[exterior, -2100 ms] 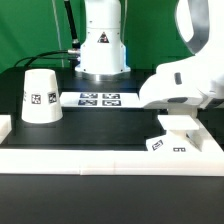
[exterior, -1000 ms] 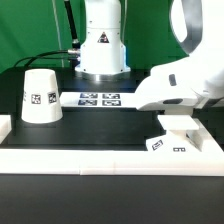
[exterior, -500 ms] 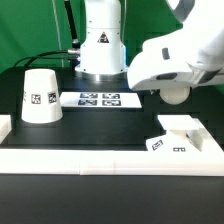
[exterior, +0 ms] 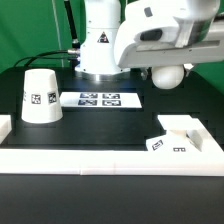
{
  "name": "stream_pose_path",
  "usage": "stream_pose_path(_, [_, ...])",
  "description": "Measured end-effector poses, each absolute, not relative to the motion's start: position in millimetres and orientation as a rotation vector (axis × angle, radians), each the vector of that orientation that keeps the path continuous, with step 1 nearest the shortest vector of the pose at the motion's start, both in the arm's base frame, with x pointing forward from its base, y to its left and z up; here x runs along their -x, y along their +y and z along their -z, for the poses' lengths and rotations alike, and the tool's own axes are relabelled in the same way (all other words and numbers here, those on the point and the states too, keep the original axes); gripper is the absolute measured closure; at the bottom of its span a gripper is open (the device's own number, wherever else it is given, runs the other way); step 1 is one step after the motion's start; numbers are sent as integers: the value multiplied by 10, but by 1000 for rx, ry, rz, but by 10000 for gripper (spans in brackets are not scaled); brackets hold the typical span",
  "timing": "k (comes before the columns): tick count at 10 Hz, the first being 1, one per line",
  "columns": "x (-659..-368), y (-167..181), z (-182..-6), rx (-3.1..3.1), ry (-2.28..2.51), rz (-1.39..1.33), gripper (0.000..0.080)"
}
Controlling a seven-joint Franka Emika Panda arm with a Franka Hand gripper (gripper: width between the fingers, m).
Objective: Assemble lamp
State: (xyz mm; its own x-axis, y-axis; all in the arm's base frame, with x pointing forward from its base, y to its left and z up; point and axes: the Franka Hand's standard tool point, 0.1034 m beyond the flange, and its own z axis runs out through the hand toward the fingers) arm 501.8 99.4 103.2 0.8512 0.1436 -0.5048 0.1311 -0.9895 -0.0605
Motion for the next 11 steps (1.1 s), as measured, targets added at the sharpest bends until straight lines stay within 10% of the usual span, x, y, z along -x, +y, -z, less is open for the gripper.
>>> stream_pose_path(11, [-5456, 787, -1351, 3061, -427, 404, 222])
